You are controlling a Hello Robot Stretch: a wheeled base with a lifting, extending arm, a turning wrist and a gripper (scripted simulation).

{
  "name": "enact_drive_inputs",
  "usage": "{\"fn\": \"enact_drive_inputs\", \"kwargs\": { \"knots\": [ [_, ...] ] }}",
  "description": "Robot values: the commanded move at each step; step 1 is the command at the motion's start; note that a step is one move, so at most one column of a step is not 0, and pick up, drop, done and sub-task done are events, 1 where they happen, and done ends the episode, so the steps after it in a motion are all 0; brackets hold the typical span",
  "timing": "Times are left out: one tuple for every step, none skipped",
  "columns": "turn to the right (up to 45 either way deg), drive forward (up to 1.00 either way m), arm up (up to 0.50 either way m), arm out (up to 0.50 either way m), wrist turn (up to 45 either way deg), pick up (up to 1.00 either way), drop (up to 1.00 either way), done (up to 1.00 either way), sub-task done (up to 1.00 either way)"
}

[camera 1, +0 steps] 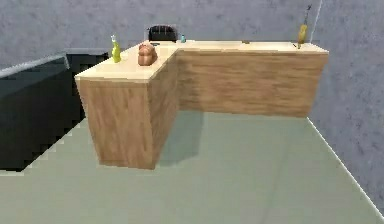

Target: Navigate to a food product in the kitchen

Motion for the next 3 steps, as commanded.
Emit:
{"fn": "enact_drive_inputs", "kwargs": {
  "knots": [
    [12.0, 0.00, 0.00, 0.00, 0.0, 0.00, 0.00, 0.00, 0.00],
    [0.0, 1.00, 0.00, 0.00, 0.0, 0.00, 0.00, 0.00, 0.00],
    [3.0, 0.00, 0.00, 0.00, 0.0, 0.00, 0.00, 0.00, 0.00]
  ]
}}
